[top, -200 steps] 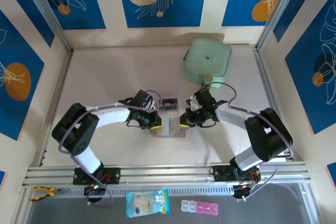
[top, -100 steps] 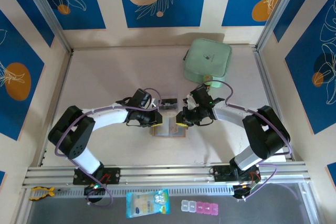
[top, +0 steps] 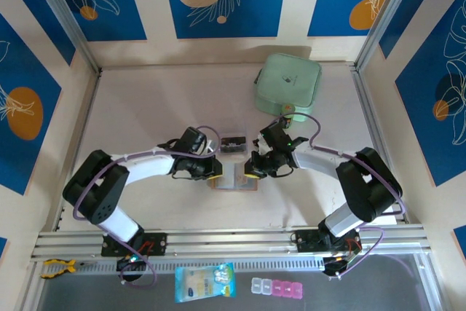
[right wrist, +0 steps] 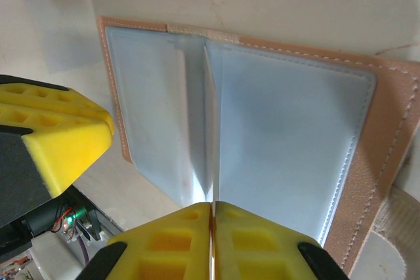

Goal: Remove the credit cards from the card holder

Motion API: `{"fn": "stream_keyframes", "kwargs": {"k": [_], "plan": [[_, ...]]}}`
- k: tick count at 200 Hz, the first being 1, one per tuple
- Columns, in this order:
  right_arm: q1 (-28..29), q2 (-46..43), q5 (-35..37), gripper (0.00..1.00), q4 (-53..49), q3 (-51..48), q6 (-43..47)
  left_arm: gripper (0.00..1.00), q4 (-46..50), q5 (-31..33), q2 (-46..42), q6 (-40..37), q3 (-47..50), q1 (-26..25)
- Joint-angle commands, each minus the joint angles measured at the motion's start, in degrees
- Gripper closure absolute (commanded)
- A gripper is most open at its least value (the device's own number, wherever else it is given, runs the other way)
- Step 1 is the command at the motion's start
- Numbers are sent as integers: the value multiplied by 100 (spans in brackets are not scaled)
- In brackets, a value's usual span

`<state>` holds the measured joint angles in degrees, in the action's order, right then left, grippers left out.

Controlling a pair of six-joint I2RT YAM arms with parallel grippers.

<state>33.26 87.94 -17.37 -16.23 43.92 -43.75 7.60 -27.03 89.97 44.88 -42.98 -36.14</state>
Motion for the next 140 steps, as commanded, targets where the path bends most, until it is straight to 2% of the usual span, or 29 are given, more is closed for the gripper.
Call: {"fn": "stream_keyframes", "kwargs": {"k": [1,37,57,81,113,140], "plan": [[45,-278,175,92,-276,114,-32,83,-160,-112,-248,-85,138,103],[26,-579,454,95,-949,420,328,83,-241,34,-577,-85,315,212],[-49,-655,415,95,-1328,652,825,83,-245,121,-742,-59,408,296],[-141,-583,380,96,-1839,1120,1971,83,-233,174,-915,-25,503,383],[-284,-202,372,100,-2563,1817,3856,83,-182,206,-1123,-7,633,438],[-267,134,556,99,-3119,2347,5505,83,-54,258,-1307,-41,677,459]]}}
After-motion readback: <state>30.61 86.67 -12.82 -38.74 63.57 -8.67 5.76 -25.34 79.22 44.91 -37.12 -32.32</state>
